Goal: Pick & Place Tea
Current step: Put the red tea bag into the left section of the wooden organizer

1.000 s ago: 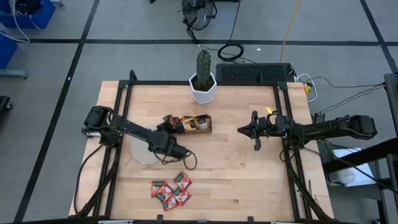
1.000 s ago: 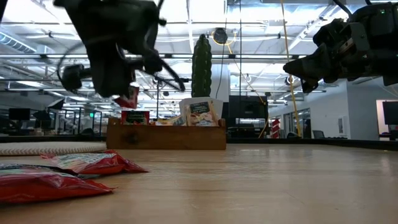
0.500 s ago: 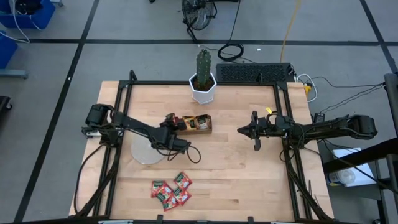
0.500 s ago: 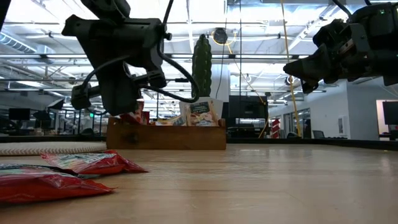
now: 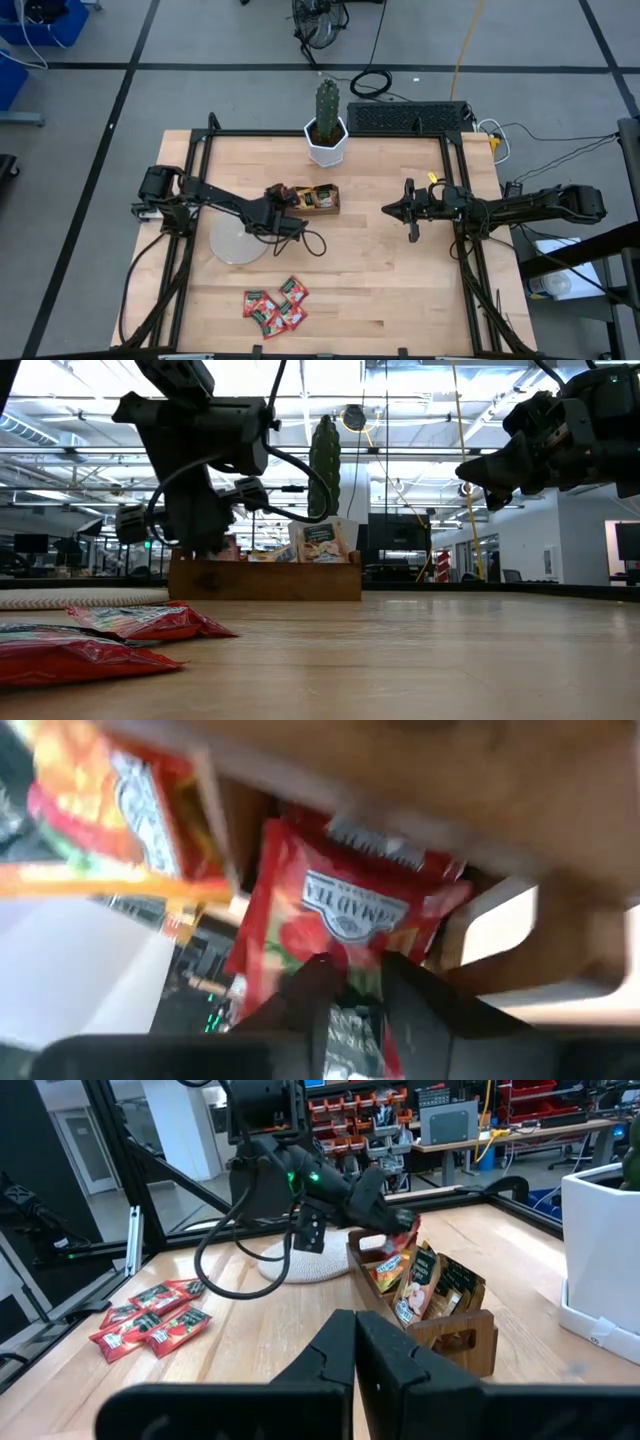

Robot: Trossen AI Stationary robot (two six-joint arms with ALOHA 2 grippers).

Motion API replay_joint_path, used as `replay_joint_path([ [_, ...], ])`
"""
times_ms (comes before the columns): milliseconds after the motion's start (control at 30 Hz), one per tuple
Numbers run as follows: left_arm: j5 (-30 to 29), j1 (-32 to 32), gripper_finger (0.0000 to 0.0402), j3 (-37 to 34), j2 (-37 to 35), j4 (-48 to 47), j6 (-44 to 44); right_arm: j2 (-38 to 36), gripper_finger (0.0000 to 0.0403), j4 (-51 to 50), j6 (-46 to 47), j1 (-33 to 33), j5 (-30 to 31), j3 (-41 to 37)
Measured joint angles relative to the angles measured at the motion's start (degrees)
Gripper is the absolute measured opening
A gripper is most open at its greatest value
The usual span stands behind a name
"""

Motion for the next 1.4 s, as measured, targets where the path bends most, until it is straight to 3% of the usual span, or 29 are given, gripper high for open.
replay_joint_path([
  [367,-8.1,-2.5,0.0153,0.0,0.0,0.1,-5.7,0.0,0.0000,-0.1,0.0,0.0,0.0,0.0],
  [433,-12.8,-3.1,0.0158,0.0,0.0,0.1,-7.6,0.0,0.0000,-0.1,0.0,0.0,0.0,0.0],
  [533,-24.6,-3.6,0.0160,0.7,0.0,-0.1,-14.6,0.0,0.0000,-0.1,0.0,0.0,0.0,0.0],
  [600,-26.4,-3.5,0.0154,2.0,-1.3,-1.6,-23.4,0.0,0.0000,-0.1,0.0,0.0,0.0,0.0],
  [667,-18.6,-2.9,0.0136,4.3,-3.2,-3.6,-32.4,0.0,0.0000,-0.1,0.0,0.0,0.0,0.0],
  [833,12.1,2.1,0.0028,8.5,-7.5,-5.8,-48.3,0.0,0.0000,-0.2,0.1,0.0,0.0,0.0],
  [933,24.7,5.9,0.0008,8.4,-8.9,-6.6,-54.3,0.0,0.0000,-0.3,0.0,0.0,0.1,0.0],
  [1167,36.4,9.9,0.0003,3.8,-6.5,-4.4,-55.5,0.0,0.0000,-0.4,-0.2,0.0,0.1,0.0],
  [1400,39.6,10.1,0.0002,3.1,-6.5,1.5,-54.2,0.0,0.0000,-0.5,-0.8,0.0,0.2,0.0],
])
